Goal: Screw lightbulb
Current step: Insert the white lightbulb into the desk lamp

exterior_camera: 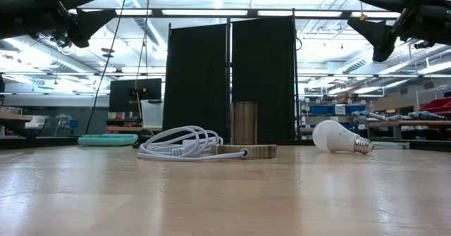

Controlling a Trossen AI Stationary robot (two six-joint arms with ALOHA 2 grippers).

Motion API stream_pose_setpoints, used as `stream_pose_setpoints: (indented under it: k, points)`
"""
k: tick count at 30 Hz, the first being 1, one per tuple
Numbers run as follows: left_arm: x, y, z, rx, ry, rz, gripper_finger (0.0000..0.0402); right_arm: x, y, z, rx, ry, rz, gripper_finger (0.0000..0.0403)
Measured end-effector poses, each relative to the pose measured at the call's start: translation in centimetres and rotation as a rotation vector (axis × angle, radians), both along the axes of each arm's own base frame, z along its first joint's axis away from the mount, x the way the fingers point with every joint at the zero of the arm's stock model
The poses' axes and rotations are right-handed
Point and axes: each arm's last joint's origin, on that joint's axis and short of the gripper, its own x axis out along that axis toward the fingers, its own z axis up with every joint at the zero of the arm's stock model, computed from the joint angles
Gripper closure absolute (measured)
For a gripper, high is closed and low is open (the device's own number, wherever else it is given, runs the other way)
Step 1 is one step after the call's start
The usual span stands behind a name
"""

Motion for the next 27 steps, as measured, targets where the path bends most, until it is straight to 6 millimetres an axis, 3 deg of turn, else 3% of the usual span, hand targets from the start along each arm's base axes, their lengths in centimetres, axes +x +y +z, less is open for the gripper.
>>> stream_pose_setpoints:
  k: [6, 15, 21, 27]
  points:
    - [-0.1, 0.0, 0.1, -0.011, -0.011, 0.012, 0.0071, 0.0, -0.2, -0.1, 0.022, 0.003, -0.057, 0.0124]
    - [-0.2, 0.1, 0.5, -0.004, -0.017, 0.032, 0.0071, 0.3, 0.0, 0.0, -0.017, 0.038, -0.006, 0.0126]
    - [0.6, 0.1, 2.2, -0.025, 0.051, 0.055, 0.0076, 1.2, -0.2, 2.7, -0.077, 0.152, -0.042, 0.0142]
    - [2.9, -0.2, 2.0, -0.005, 0.219, 0.114, 0.0092, 3.4, -0.7, 4.7, -0.071, 0.38, -0.052, 0.0154]
